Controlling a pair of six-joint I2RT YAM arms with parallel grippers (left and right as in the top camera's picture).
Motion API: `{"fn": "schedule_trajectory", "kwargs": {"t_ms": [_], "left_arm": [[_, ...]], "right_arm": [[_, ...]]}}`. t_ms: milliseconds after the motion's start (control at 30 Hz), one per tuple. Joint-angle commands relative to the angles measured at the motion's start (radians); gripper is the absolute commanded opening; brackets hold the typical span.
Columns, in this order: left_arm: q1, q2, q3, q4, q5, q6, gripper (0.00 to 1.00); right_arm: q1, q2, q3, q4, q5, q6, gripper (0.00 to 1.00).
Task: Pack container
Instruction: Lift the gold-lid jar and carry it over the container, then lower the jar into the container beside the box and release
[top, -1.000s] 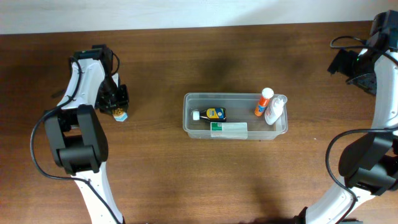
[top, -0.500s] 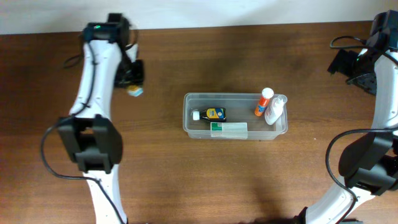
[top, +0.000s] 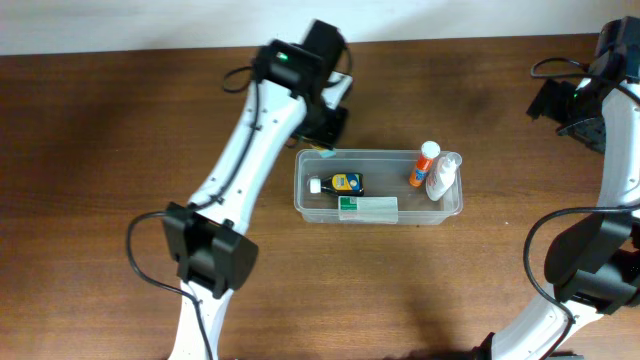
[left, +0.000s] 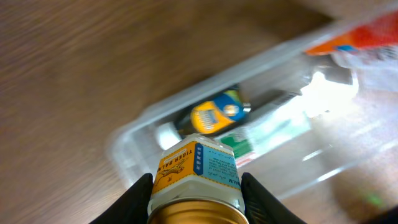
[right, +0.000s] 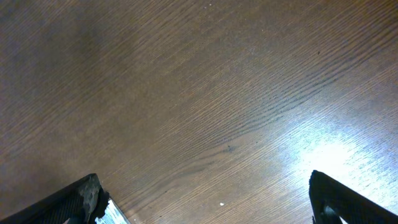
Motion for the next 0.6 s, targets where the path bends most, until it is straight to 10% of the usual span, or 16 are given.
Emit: {"fn": "schedule_trajectory", "kwargs": {"t_ms": [0,567], "left_arm": [[-0.069,0.008,0.006,0.042,0.013,0.016,0.4],[-0.175,0.145,-0.009,0.142,0.015,0.016,0.4]], "right_arm": [[-0.006,0.008,-0.003,0.0,0.009,0.005,0.98],[-0.006,0.008,-0.003,0.0,0.009,0.006,0.98]]}}
